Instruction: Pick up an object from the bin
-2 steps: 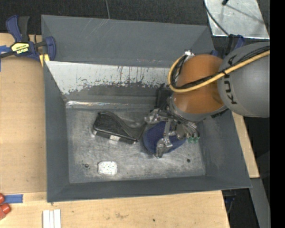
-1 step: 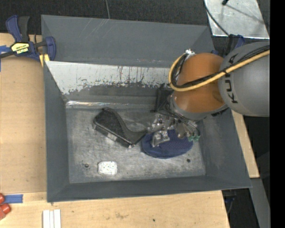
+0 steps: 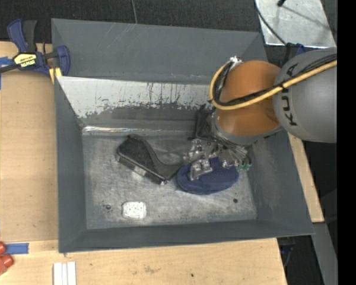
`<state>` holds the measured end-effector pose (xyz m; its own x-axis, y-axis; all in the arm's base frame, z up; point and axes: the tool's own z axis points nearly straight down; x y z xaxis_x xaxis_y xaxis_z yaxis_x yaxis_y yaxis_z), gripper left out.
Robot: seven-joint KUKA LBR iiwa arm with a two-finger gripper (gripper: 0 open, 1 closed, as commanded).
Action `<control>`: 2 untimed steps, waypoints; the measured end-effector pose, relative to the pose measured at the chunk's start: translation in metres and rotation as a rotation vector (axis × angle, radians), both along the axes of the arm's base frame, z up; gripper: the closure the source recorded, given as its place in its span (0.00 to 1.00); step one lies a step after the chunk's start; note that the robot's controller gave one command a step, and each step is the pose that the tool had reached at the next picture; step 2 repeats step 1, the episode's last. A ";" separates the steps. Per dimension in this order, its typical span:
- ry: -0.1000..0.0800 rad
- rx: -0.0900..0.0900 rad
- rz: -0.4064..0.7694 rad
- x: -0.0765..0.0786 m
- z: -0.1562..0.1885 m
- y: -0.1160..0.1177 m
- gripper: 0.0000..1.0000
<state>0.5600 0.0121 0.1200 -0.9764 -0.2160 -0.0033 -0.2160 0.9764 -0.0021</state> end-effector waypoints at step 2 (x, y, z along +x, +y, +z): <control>-0.006 -0.002 0.463 -0.004 0.143 -0.018 1.00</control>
Offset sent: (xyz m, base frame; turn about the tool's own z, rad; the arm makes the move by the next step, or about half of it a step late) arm -0.0055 -0.0168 0.1395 -0.4653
